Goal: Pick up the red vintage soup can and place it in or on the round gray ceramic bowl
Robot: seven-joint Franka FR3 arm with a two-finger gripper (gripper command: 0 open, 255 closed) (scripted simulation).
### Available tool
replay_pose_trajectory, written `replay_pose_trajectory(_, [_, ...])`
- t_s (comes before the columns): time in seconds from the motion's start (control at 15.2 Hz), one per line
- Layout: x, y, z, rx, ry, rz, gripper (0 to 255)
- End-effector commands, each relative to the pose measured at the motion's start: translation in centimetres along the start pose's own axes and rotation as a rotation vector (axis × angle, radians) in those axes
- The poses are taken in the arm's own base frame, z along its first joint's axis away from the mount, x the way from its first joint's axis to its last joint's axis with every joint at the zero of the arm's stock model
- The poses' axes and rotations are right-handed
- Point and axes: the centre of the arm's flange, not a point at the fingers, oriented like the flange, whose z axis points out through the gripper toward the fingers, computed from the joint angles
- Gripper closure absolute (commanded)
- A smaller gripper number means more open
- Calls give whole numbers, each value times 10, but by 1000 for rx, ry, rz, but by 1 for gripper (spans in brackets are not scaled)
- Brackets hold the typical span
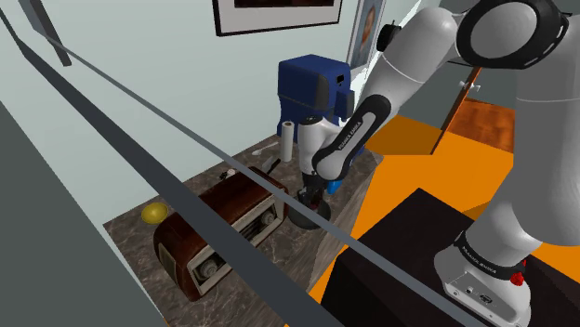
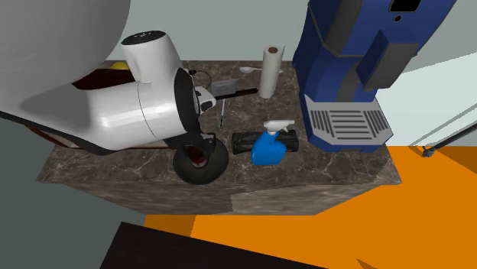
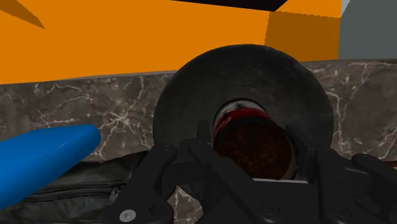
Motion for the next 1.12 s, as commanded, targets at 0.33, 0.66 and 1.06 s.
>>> replay_pose_trajectory(0.33, [0,0,1,0,1,0,0])
replay_pose_trajectory(0.66, [0,0,1,0,1,0,0])
replay_pose_trajectory(1.06, [0,0,-49,0,1,0,0])
